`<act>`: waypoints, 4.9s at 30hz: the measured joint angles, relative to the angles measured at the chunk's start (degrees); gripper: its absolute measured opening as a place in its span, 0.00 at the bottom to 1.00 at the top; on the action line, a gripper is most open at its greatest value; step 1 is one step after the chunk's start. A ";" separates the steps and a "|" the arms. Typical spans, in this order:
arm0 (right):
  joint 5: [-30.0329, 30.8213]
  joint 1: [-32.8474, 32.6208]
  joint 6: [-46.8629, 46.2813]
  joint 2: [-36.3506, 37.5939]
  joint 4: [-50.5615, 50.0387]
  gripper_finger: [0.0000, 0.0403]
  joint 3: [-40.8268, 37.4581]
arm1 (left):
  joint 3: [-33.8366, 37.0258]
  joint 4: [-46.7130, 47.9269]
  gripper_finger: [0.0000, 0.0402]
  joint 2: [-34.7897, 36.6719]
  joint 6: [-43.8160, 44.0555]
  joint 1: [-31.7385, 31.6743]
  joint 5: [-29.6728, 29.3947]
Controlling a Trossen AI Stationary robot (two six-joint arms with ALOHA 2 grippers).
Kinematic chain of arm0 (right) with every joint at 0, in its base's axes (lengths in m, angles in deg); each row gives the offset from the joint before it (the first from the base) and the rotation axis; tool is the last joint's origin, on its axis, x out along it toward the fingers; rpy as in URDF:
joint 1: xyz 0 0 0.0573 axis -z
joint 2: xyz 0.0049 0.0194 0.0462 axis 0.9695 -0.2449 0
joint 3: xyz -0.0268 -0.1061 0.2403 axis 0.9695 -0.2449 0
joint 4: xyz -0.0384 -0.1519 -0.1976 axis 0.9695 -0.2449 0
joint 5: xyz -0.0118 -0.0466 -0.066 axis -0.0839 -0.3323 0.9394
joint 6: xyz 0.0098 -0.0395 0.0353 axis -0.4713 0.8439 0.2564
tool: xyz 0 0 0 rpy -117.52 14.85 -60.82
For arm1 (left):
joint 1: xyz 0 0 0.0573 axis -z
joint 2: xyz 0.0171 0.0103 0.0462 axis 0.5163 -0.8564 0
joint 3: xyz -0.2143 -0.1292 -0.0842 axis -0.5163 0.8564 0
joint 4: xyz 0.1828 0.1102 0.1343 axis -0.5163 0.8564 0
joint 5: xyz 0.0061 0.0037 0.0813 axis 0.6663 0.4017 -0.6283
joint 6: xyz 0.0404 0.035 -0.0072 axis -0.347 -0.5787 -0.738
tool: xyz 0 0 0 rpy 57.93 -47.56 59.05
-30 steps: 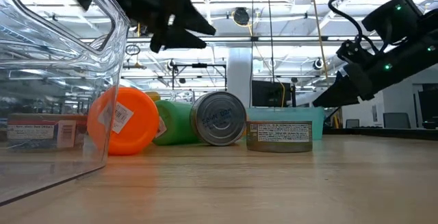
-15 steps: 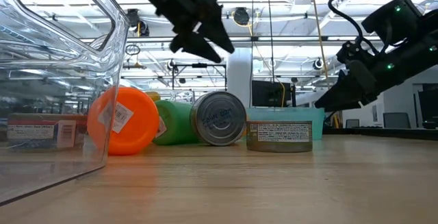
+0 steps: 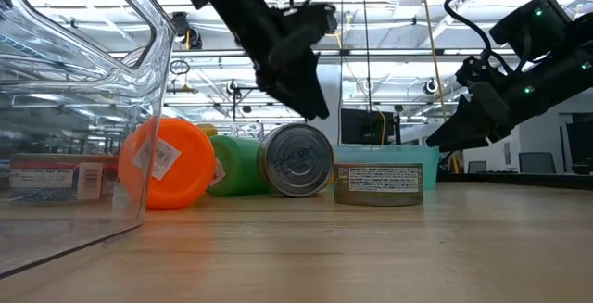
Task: Pick & Place Food Item
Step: Put the orange into the top transparent bin, then put the green tumbler into the bottom transparent bin
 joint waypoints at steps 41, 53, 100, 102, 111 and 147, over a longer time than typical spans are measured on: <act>-0.20 -0.02 -0.70 -0.02 -0.73 0.98 0.02 | -0.04 -0.81 0.84 -5.44 0.01 -5.05 6.80; -0.07 -0.02 -1.50 -0.02 -0.80 0.98 0.02 | -0.35 -2.53 0.84 -9.37 -2.63 -4.99 8.31; -0.08 -0.02 -2.54 0.00 -1.44 0.98 0.02 | 1.69 -6.35 0.60 19.39 -0.28 -3.04 -8.94; -0.09 -0.02 -2.59 -0.02 -1.67 0.98 0.02 | 3.68 -8.78 0.60 20.97 -0.38 -3.46 -9.89; -0.09 0.00 -2.62 -0.02 -1.56 0.98 0.02 | 17.05 -15.65 0.59 28.15 4.49 -12.17 -16.64; -0.07 0.00 -2.84 0.00 -1.28 0.98 0.02 | 22.86 -13.11 0.93 25.90 16.36 -19.58 -2.73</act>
